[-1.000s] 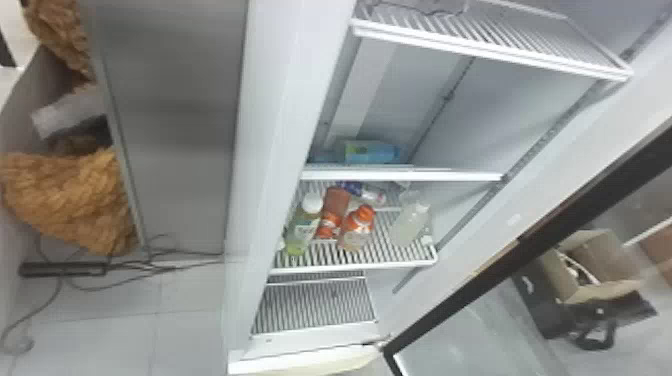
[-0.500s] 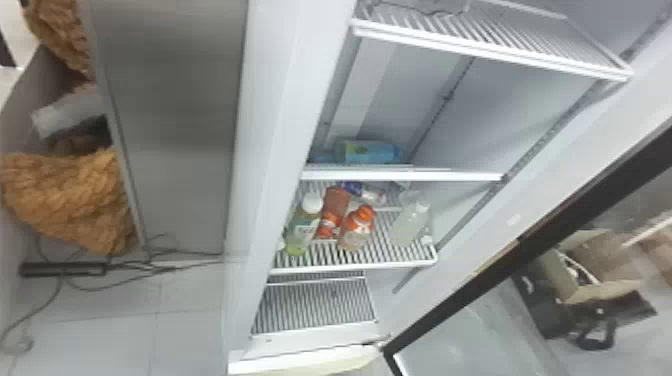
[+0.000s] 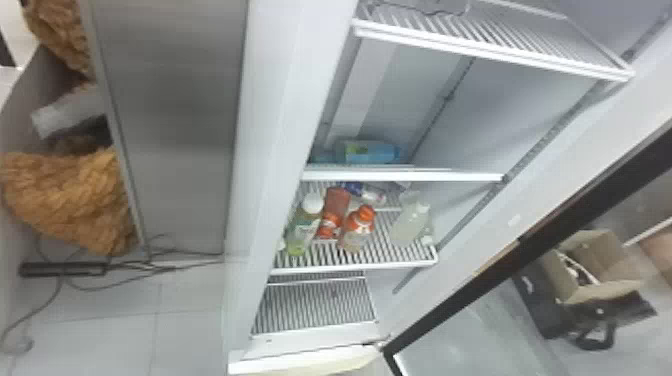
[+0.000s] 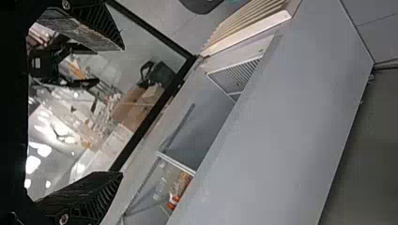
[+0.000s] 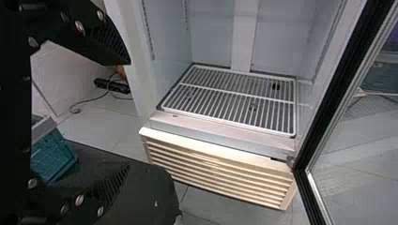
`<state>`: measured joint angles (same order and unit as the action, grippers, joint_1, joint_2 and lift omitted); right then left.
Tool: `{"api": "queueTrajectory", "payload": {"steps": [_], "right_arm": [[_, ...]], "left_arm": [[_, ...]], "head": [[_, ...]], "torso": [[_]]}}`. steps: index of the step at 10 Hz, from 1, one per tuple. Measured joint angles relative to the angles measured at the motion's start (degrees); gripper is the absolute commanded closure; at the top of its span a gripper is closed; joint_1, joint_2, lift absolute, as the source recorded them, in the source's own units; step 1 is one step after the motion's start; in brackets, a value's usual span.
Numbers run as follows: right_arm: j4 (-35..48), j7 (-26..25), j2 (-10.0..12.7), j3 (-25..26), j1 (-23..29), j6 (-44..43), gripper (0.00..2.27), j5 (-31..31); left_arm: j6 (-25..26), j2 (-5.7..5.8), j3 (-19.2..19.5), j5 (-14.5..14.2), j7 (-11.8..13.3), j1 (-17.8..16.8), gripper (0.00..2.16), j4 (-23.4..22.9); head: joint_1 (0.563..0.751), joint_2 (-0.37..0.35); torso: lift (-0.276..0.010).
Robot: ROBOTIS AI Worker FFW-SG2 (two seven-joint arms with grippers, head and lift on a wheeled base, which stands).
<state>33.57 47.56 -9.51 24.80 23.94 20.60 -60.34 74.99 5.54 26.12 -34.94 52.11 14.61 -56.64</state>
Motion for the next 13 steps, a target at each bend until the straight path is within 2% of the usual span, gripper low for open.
{"api": "queueTrajectory", "payload": {"steps": [2, 3, 4, 6, 8, 9, 10, 13], "right_arm": [[-0.7, 0.0, -0.2, 0.0, 0.0, 2.5, 0.32, -0.4], [-1.2, 0.0, -0.2, 0.0, 0.0, 3.0, 0.0, -0.5], [-1.6, 0.0, -0.2, 0.0, -0.1, 1.9, 0.0, -0.1], [-1.6, 0.7, -0.5, 0.0, -0.6, 6.3, 0.03, 0.9], [-2.7, 0.7, -0.4, 0.0, -0.7, 5.6, 0.09, -0.6], [-2.5, 0.7, -0.5, 0.0, -0.7, 6.3, 0.09, 0.7], [-2.3, 0.7, -0.6, 0.0, -0.7, 6.9, 0.0, 1.0], [-2.6, 0.6, -0.5, 0.0, -1.0, 5.0, 0.0, 1.7]], "left_arm": [[0.9, -0.55, 0.2, -4.7, -1.9, 0.7, 0.0, 0.4], [-0.4, -0.7, 0.4, -4.5, -2.3, 1.0, 0.0, 0.4], [-2.7, -0.51, 0.1, -2.8, -1.9, 0.8, 0.0, 0.5], [-9.3, -0.24, -0.6, -5.3, -1.4, 0.7, 0.0, 2.8], [-11.5, -0.04, -0.3, -4.4, -1.3, 0.8, 0.0, 3.5], [-9.3, -0.12, 0.0, -3.8, -1.4, 0.6, 0.29, 3.6], [-7.6, -0.03, -0.2, -2.6, -1.4, 0.2, 0.01, 3.6], [-6.2, 0.01, 0.7, 1.9, -1.8, -0.7, 0.0, 3.6]], "head": [[0.695, -0.35], [0.695, -0.35], [0.695, -0.35], [0.695, -0.35], [0.695, -0.35], [0.695, -0.35], [0.695, -0.35], [0.695, -0.35]], "torso": [[0.0], [0.0], [0.0], [0.0], [0.0], [0.0], [0.0], [0.0]]}}
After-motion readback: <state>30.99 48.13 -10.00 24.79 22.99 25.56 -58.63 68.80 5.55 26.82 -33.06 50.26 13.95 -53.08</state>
